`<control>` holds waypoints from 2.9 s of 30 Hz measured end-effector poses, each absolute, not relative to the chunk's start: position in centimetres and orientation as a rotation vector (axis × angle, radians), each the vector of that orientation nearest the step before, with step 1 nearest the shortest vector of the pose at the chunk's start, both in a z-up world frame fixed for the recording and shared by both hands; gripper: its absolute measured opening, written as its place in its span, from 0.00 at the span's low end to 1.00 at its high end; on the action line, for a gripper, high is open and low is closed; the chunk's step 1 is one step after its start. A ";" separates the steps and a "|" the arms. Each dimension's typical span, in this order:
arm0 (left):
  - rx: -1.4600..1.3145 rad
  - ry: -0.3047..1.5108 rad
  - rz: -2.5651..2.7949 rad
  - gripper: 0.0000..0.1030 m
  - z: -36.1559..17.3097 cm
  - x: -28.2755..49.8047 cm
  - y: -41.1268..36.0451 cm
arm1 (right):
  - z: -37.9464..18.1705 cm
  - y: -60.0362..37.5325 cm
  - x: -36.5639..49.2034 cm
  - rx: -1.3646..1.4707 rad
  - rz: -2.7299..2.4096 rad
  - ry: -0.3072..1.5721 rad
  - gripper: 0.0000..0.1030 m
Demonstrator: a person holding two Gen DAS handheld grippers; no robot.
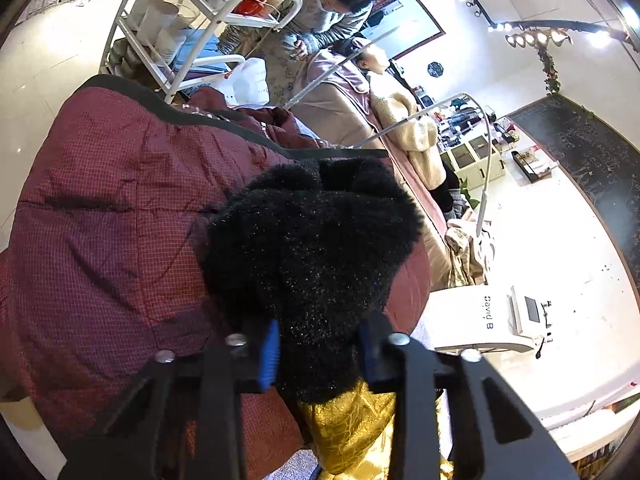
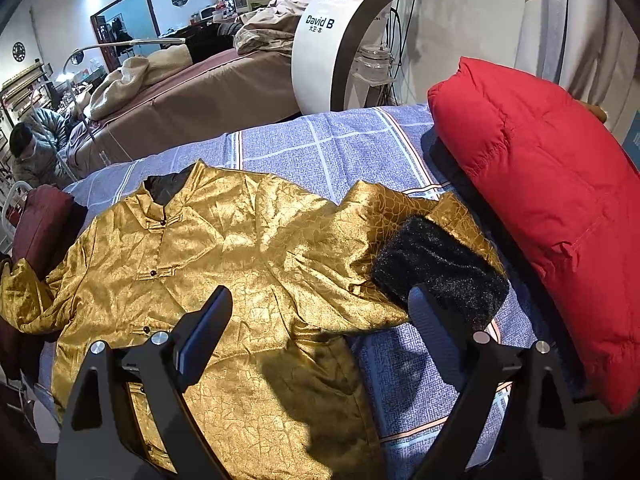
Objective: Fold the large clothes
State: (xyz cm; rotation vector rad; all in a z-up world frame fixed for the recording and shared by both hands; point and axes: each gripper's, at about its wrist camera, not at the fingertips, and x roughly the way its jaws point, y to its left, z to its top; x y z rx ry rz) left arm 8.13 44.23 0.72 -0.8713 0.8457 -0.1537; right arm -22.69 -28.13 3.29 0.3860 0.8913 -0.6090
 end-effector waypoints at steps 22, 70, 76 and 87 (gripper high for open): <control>-0.379 0.604 -0.459 0.17 12.7 6.4 21.0 | 1.3 -30.9 -27.8 0.525 -0.656 0.849 0.86; 0.262 0.843 -0.976 0.94 -0.4 -11.1 -10.6 | -6.8 -31.1 -29.0 -0.439 -0.826 0.989 0.86; 0.130 0.987 -0.662 0.94 -1.6 -6.6 -5.1 | -11.3 -30.8 -28.2 -0.625 -0.755 1.055 0.86; 0.126 1.039 -0.516 0.94 -2.6 -5.9 -2.3 | -14.1 -33.3 -26.6 -0.588 -0.705 1.150 0.48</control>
